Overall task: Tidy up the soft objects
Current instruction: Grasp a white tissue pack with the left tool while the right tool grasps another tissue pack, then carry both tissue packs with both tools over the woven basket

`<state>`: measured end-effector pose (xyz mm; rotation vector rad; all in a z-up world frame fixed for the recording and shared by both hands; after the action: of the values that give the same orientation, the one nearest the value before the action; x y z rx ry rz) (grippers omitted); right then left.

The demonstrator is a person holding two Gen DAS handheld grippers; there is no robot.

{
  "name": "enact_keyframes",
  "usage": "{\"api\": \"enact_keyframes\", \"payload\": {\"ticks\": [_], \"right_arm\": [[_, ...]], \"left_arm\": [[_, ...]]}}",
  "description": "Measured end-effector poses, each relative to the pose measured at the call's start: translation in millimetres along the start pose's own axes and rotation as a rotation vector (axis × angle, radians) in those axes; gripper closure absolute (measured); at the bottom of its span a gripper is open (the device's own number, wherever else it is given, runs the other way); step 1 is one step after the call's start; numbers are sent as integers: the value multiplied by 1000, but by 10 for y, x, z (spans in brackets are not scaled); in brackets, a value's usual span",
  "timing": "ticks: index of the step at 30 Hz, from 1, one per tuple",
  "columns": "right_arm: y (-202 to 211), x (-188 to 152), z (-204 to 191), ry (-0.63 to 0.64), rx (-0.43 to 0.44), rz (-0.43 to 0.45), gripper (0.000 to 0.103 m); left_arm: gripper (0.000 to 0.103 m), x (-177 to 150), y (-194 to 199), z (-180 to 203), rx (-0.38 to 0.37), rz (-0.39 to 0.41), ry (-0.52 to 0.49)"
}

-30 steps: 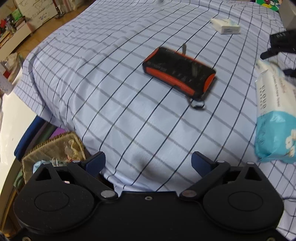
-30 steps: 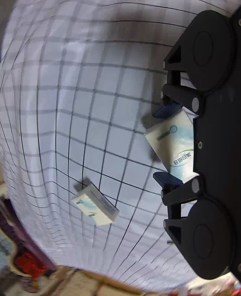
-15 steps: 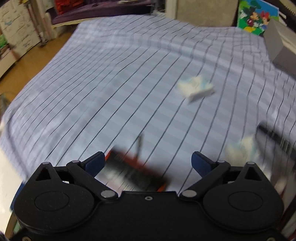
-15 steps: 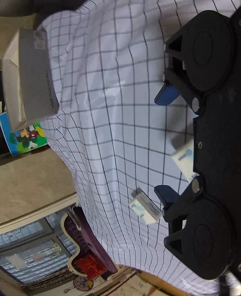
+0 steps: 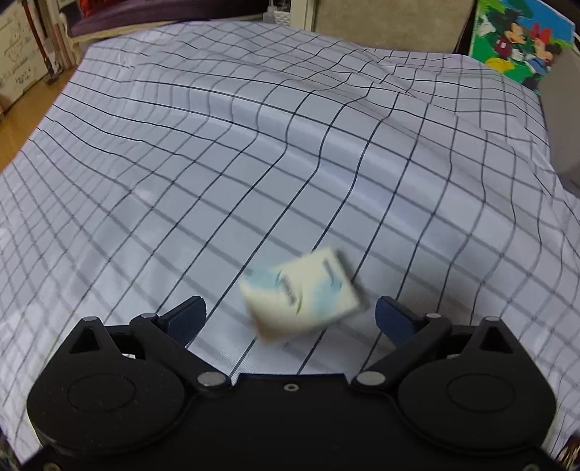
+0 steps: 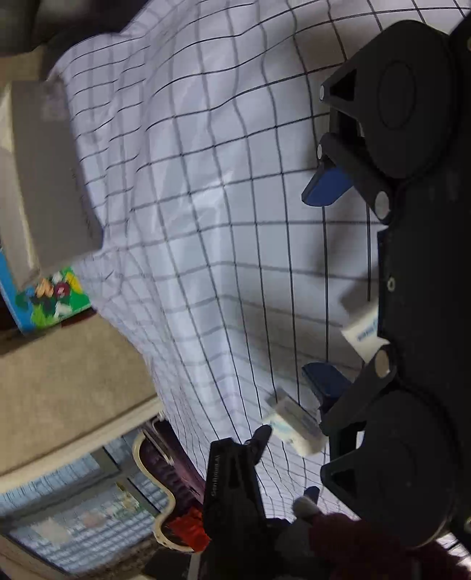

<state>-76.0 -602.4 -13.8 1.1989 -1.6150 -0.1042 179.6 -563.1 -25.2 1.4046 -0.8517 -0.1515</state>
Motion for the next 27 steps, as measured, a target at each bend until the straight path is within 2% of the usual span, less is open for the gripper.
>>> {"api": "enact_keyframes", "payload": {"ticks": [2, 5, 13, 15, 16, 18, 20, 27], "right_arm": [[-55, -14, 90, -46, 6, -25, 9], [-115, -36, 170, -90, 15, -51, 9], [-137, -54, 190, -87, 8, -57, 9], [-137, -46, 194, -86, 7, -56, 9], [-142, -42, 203, -87, 5, -56, 9], [-154, -39, 221, -93, 5, -60, 9], [-176, -49, 230, -95, 5, -69, 9], [-220, -85, 196, -62, -3, -82, 9]], "left_arm": [[6, 88, -106, 61, -9, -19, 7], [6, 163, -219, 110, 24, -23, 3], [6, 84, -555, 150, 106, -81, -47], [10, 56, -585, 133, 90, -89, -40], [18, 53, -579, 120, 75, -89, -34], [24, 53, -564, 118, 14, -99, -24], [24, 55, -547, 65, -2, -104, -4], [25, -55, -529, -394, 37, -124, 59]]}}
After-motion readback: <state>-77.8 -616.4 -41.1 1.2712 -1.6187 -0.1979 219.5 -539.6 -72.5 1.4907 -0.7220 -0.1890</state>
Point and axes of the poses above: each gripper's, at about its wrist camera, not at the fingertips, and y roughly against the way its jaws point, z to its right, x to its top, the point moved 9 cm from there along -y, roughly the way its jaws point, and after that the axes turned 10 degrees about x, right-handed, at the moved point
